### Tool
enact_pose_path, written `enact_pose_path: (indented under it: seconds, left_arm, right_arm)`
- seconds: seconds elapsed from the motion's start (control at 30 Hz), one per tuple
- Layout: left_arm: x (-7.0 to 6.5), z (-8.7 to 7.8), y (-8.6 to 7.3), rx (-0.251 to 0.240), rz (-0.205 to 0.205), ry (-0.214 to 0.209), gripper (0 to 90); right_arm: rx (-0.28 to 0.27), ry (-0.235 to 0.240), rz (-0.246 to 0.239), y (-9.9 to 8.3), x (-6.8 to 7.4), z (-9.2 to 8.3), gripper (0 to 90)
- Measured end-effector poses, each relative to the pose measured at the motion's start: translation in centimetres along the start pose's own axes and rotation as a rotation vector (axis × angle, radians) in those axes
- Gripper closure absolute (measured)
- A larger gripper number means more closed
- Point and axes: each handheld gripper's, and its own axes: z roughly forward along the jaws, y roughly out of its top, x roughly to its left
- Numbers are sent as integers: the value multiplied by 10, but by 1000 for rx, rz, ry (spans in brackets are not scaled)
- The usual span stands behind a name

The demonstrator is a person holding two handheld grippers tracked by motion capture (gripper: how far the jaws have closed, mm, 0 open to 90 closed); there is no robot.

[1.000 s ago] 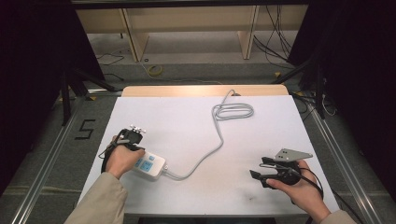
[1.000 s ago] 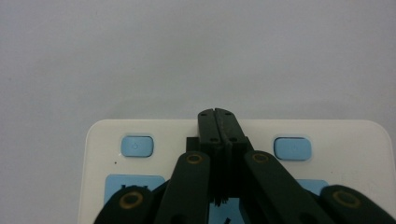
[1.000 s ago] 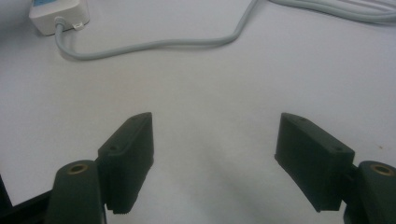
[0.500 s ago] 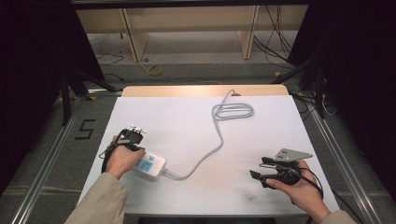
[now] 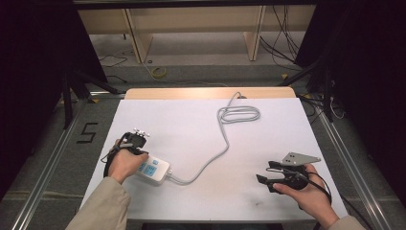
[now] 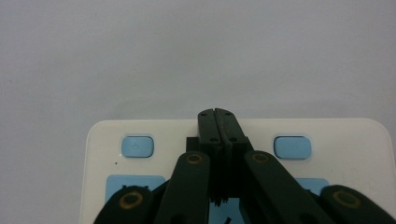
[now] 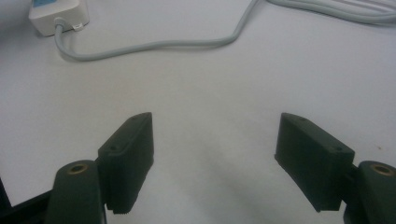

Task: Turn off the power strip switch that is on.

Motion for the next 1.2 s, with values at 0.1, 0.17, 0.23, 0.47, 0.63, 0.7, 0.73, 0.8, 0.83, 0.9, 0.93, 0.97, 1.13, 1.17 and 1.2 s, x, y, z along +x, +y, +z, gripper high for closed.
enact_pose_path:
  seconds: [0.1,0.17,0.23,0.47,0.63,0.7,0.73,0.8,0.83,0.9,0.93,0.97,1.13,1.17,1.2]
  left_arm:
    - [0,0,0,0,2,-1,900]
    - [1,0,0,0,1,-4,900]
    - [1,0,0,0,2,-5,900]
    - [2,0,0,3,4,-12,900]
    - [2,0,0,4,6,-12,900]
    - [3,-1,0,7,4,-15,900]
    - [3,-1,0,6,2,-16,900]
    - [3,0,0,5,-2,-19,900]
    - [3,0,1,5,-2,-19,900]
    - [3,0,1,7,0,-19,900]
    - [3,-1,1,9,0,-20,900]
    - [3,-1,1,9,-1,-21,900]
    - [3,0,1,8,-5,-23,900]
    - [3,0,1,9,-3,-23,900]
    - [3,-1,1,9,-2,-22,900]
  right_arm:
    - [1,-1,0,0,0,0,283]
    - [0,-1,-2,0,0,0,283]
    - [-1,-2,0,0,0,0,283]
    - [0,-2,-1,0,0,0,283]
    - [-1,-4,0,0,-1,0,282]
    - [-1,-3,0,0,-1,0,283]
    - [-2,-4,0,0,-1,0,282]
    - [-1,-4,0,0,-1,0,282]
    - [-1,-4,0,0,0,0,282]
    - [-1,-4,0,0,-1,0,283]
    - [-1,-4,0,0,-1,0,283]
    - [-2,-4,1,0,-1,0,283]
    - [-3,-4,-1,0,-1,-1,283]
    - [-4,-5,-1,0,-1,-1,283]
    - [-2,-5,-1,0,-1,-1,282]
